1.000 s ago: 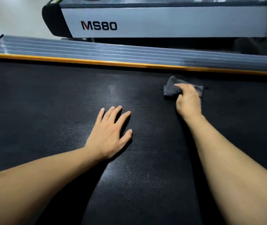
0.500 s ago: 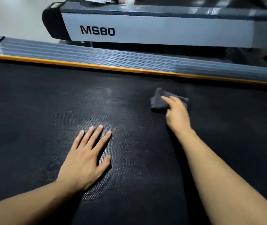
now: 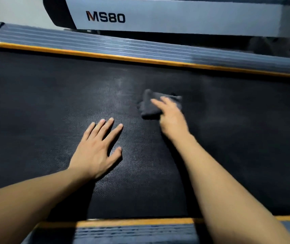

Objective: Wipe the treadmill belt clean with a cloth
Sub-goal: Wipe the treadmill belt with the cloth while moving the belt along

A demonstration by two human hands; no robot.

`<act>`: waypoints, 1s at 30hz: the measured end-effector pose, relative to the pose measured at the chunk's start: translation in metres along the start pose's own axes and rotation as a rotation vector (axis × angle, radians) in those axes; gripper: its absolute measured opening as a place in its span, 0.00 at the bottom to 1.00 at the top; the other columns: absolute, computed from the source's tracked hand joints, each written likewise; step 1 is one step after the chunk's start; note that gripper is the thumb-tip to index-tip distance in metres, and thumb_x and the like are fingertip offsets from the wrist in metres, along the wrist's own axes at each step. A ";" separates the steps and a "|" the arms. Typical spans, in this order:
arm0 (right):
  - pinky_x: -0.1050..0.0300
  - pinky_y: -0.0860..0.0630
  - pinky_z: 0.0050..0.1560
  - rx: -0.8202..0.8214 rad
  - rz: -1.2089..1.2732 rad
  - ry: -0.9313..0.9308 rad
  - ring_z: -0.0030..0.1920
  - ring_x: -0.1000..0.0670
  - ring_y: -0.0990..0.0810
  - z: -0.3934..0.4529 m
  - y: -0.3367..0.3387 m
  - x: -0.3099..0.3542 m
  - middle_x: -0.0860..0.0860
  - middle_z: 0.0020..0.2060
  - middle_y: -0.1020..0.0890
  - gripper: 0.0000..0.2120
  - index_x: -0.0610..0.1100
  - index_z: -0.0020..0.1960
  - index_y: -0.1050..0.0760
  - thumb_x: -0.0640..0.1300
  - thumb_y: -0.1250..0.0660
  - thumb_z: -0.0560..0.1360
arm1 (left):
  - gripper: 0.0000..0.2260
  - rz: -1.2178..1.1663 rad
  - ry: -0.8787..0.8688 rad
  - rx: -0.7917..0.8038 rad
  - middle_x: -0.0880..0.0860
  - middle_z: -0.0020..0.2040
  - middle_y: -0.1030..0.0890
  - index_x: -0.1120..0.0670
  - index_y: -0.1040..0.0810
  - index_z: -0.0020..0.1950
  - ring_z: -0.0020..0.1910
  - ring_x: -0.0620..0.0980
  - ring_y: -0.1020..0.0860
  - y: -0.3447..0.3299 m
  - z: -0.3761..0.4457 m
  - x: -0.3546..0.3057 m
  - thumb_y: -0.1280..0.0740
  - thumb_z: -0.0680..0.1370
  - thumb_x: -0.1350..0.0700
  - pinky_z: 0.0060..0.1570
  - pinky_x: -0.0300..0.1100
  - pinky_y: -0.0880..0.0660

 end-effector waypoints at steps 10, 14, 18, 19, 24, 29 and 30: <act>0.41 0.37 0.73 -0.117 0.045 -0.118 0.69 0.37 0.28 -0.021 -0.026 0.045 0.36 0.67 0.25 0.27 0.44 0.64 0.21 0.38 0.46 0.68 | 0.36 -0.038 0.059 -0.059 0.54 0.84 0.45 0.49 0.45 0.83 0.83 0.53 0.48 0.004 -0.001 -0.004 0.47 0.78 0.36 0.82 0.53 0.52; 0.47 0.44 0.77 0.059 0.017 0.099 0.75 0.43 0.35 -0.026 -0.026 0.063 0.41 0.74 0.32 0.30 0.49 0.71 0.28 0.31 0.40 0.71 | 0.38 0.021 0.160 -0.097 0.58 0.82 0.40 0.59 0.42 0.82 0.82 0.56 0.44 0.006 -0.004 0.002 0.46 0.78 0.37 0.81 0.54 0.50; 0.49 0.41 0.76 -0.050 -0.007 -0.128 0.73 0.40 0.34 -0.051 0.030 -0.034 0.43 0.74 0.31 0.32 0.50 0.71 0.27 0.29 0.42 0.71 | 0.38 0.023 0.151 -0.092 0.59 0.82 0.40 0.60 0.41 0.81 0.82 0.55 0.45 0.005 -0.002 0.003 0.47 0.78 0.36 0.82 0.54 0.51; 0.49 0.41 0.76 -0.080 -0.015 -0.232 0.74 0.42 0.36 -0.061 0.043 -0.055 0.44 0.75 0.32 0.32 0.51 0.72 0.28 0.29 0.43 0.72 | 0.38 0.022 0.152 -0.090 0.59 0.82 0.41 0.60 0.42 0.81 0.82 0.55 0.45 0.004 -0.002 0.003 0.47 0.78 0.36 0.82 0.54 0.51; 0.46 0.43 0.77 -0.168 -0.016 -0.382 0.74 0.41 0.35 -0.073 0.039 -0.042 0.41 0.73 0.31 0.30 0.48 0.70 0.26 0.33 0.46 0.70 | 0.39 0.008 0.150 -0.094 0.60 0.82 0.41 0.61 0.42 0.81 0.82 0.56 0.45 0.000 -0.001 0.002 0.48 0.78 0.36 0.82 0.55 0.52; 0.44 0.46 0.77 0.040 0.073 0.067 0.74 0.39 0.35 -0.080 -0.034 0.088 0.38 0.72 0.30 0.28 0.45 0.69 0.25 0.34 0.45 0.70 | 0.46 -0.036 0.145 0.003 0.60 0.83 0.45 0.60 0.45 0.83 0.83 0.57 0.49 0.008 -0.001 0.004 0.53 0.73 0.32 0.81 0.53 0.55; 0.46 0.48 0.78 0.075 0.072 0.089 0.76 0.41 0.37 -0.081 -0.034 0.095 0.40 0.74 0.32 0.29 0.47 0.71 0.27 0.31 0.43 0.72 | 0.47 -0.022 0.144 0.050 0.58 0.84 0.48 0.59 0.47 0.83 0.83 0.56 0.50 0.011 -0.003 0.004 0.55 0.72 0.30 0.81 0.53 0.56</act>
Point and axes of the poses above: each hand's wrist, its own z-axis towards the middle knuckle, its own y-axis out of the back of the hand, x = y × z, the point moved 5 cm from there along z, towards the middle knuckle
